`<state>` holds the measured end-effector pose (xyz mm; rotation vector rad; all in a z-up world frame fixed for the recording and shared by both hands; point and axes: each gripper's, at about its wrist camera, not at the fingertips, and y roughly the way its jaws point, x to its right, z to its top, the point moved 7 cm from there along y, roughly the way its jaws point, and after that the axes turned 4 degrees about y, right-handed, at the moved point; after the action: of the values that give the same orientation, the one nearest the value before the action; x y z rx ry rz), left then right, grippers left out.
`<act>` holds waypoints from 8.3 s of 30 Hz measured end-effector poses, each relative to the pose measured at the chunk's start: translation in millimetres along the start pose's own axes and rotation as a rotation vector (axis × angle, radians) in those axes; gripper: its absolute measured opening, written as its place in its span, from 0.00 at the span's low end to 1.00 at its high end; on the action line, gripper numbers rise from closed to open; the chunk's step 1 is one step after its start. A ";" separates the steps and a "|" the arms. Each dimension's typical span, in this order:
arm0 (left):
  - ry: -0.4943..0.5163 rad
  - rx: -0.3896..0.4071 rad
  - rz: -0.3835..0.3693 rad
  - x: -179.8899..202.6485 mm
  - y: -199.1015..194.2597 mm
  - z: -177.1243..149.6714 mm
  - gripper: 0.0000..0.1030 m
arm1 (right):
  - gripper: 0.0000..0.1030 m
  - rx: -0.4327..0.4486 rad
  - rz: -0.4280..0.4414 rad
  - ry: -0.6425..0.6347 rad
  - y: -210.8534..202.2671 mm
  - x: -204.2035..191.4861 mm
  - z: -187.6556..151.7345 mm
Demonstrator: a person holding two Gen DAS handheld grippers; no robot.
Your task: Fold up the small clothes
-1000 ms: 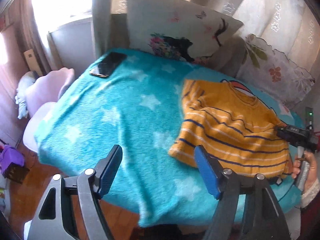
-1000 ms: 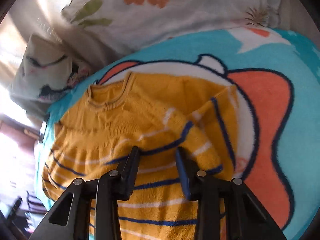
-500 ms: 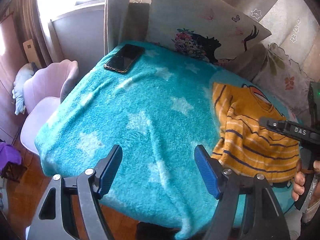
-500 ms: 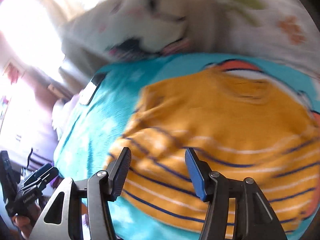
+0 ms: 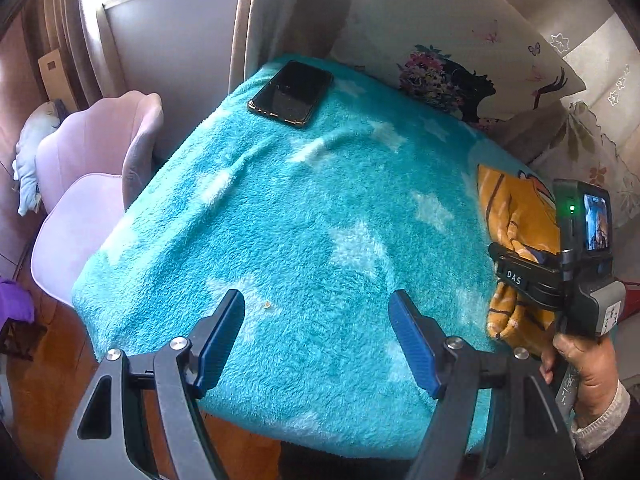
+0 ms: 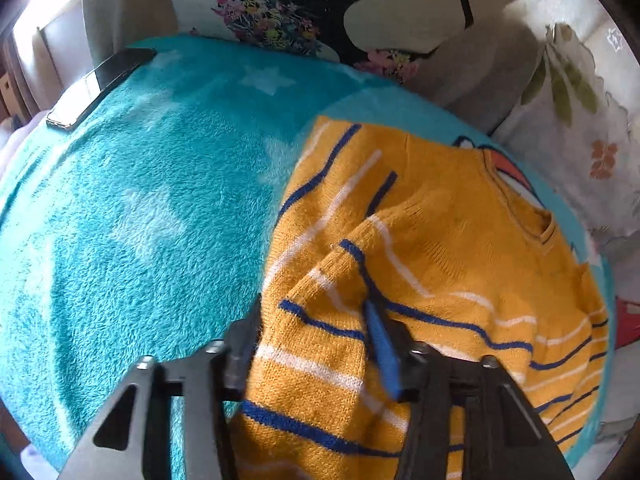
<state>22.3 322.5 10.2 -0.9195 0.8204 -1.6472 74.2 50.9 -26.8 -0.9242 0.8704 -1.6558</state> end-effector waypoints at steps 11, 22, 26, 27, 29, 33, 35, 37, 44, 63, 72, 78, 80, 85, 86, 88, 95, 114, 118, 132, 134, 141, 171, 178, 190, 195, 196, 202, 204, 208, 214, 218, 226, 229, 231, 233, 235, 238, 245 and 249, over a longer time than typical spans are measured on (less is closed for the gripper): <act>0.036 0.003 -0.058 64.8 -2.8 13.7 0.71 | 0.19 0.053 0.464 0.337 -53.6 93.4 20.5; 0.128 -0.004 -0.086 195.6 -10.4 -4.5 0.71 | 0.13 0.100 0.509 0.645 -36.5 329.3 -65.9; 0.170 -0.024 -0.110 244.2 -3.0 -14.4 0.71 | 0.13 0.051 0.543 0.760 -2.1 372.8 -112.2; 0.180 -0.031 -0.117 256.0 -0.9 -17.0 0.71 | 0.12 0.049 0.572 0.775 1.8 376.0 -117.6; 0.199 -0.041 -0.128 275.1 1.6 -21.3 0.71 | 0.12 0.056 0.597 0.766 -2.0 379.3 -121.0; 0.245 -0.040 -0.142 308.4 2.4 -27.1 0.71 | 0.18 0.072 0.606 0.741 -9.1 386.9 -113.2; 0.262 -0.039 -0.143 319.4 2.6 -28.6 0.71 | 0.32 0.077 0.632 0.743 -12.8 389.1 -108.5; 0.265 -0.042 -0.144 327.4 4.2 -29.2 0.71 | 0.52 0.084 0.664 0.727 -16.5 381.0 -102.5; 0.280 -0.047 -0.157 351.7 6.6 -29.3 0.71 | 0.22 0.032 0.619 0.565 -6.3 339.8 -91.0; 0.341 -0.206 -0.291 430.3 78.6 -53.1 0.82 | 0.59 0.051 0.392 0.617 11.0 417.6 -140.2; 0.235 -0.177 -0.358 394.4 93.1 -10.8 0.83 | 0.70 0.087 0.537 0.673 13.9 427.5 -115.3; 0.192 -0.315 -0.617 429.5 129.8 -24.9 0.89 | 0.70 0.030 0.631 0.704 49.5 402.2 -95.6; 0.179 -0.309 -0.634 432.4 124.1 -22.7 0.79 | 0.42 -0.005 0.715 0.713 49.4 389.6 -87.5; 0.168 -0.230 -0.613 417.4 88.3 -0.9 0.66 | 0.28 0.062 0.780 0.666 17.7 376.0 -58.6; 0.187 -0.197 -0.588 412.6 79.3 5.0 0.66 | 0.28 0.087 0.800 0.662 10.5 373.5 -51.2; 0.211 -0.156 -0.527 402.6 69.8 15.9 0.66 | 0.27 0.111 0.832 0.659 4.8 367.5 -42.8; 0.252 -0.200 -0.292 378.9 103.9 14.7 0.73 | 0.50 0.034 0.602 0.649 51.1 353.7 -52.9; 0.288 0.264 -0.021 282.3 -35.9 72.7 0.83 | 0.44 0.068 0.462 0.526 -11.9 278.3 -103.4; 0.293 0.456 0.002 267.1 -78.1 87.3 1.00 | 0.48 0.036 0.337 0.478 -23.3 268.8 -106.8; 0.420 0.280 -0.099 277.6 -54.6 56.3 1.00 | 0.57 0.059 0.138 0.502 -83.1 252.3 -142.0; 0.409 0.240 -0.109 284.5 -50.2 43.3 1.00 | 0.59 0.058 0.130 0.466 -83.6 253.5 -145.8; 0.376 0.137 -0.067 315.1 -45.8 -0.8 1.00 | 0.60 0.059 0.146 0.414 -82.9 276.7 -154.0; 0.366 0.159 0.072 387.6 -53.8 -57.9 1.00 | 0.64 0.010 0.188 0.319 -60.5 308.0 -186.1; 0.369 0.170 0.048 390.7 -61.8 -53.3 1.00 | 0.64 0.026 0.183 0.309 -64.6 306.2 -182.4; 0.378 0.126 0.032 388.7 -54.9 -59.0 1.00 | 0.65 0.020 0.180 0.304 -62.6 302.0 -179.6; 0.391 0.092 0.035 387.5 -48.7 -64.1 1.00 | 0.65 0.014 0.179 0.303 -59.2 300.8 -179.7; 0.391 0.084 0.035 386.8 -47.2 -65.0 1.00 | 0.65 0.012 0.179 0.304 -58.3 300.9 -179.8; 0.383 0.033 0.037 381.9 -36.8 -69.9 1.00 | 0.66 -0.001 0.176 0.311 -52.9 301.1 -180.5; 0.380 0.021 0.035 381.0 -34.2 -70.9 1.00 | 0.66 -0.005 0.176 0.311 -51.1 300.8 -180.5; 0.374 0.000 0.033 379.4 -28.8 -72.2 1.00 | 0.66 -0.014 0.176 0.306 -47.1 300.7 -179.3; 0.369 -0.027 0.031 379.6 -21.5 -73.0 1.00 | 0.66 -0.021 0.171 0.311 -43.8 302.2 -179.3; 0.372 -0.042 0.032 380.0 -16.7 -73.7 1.00 | 0.67 -0.027 0.166 0.317 -40.7 305.3 -178.9; 0.365 -0.061 0.029 377.7 -9.6 -72.6 1.00 | 0.67 -0.036 0.165 0.314 -34.9 305.0 -176.6; 0.359 -0.074 0.029 375.9 -5.4 -73.0 1.00 | 0.67 -0.040 0.164 0.308 -31.4 304.5 -174.5; 0.352 -0.090 0.028 373.6 -1.1 -73.9 1.00 | 0.67 -0.046 0.164 0.304 -29.2 303.3 -174.2; 0.343 -0.106 0.029 371.0 2.3 -75.4 1.00 | 0.67 -0.049 0.164 0.300 -27.6 301.9 -173.1; 0.336 -0.114 0.029 368.2 4.5 -76.0 1.00 | 0.67 -0.049 0.161 0.295 -26.9 300.3 -172.0; 0.330 -0.121 0.033 365.8 6.5 -76.7 1.00 | 0.68 -0.050 0.162 0.291 -26.4 297.8 -171.0; 0.323 -0.143 0.031 365.6 10.6 -80.5 1.00 | 0.68 -0.062 0.165 0.289 -22.3 294.9 -171.1; 0.324 -0.150 0.029 366.1 11.4 -81.8 1.00 | 0.68 -0.065 0.162 0.295 -22.5 296.4 -173.9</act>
<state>-108.2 -29.2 24.8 -0.7469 1.1849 -1.7527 -148.9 -211.3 -36.7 -0.6415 1.1727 -1.6533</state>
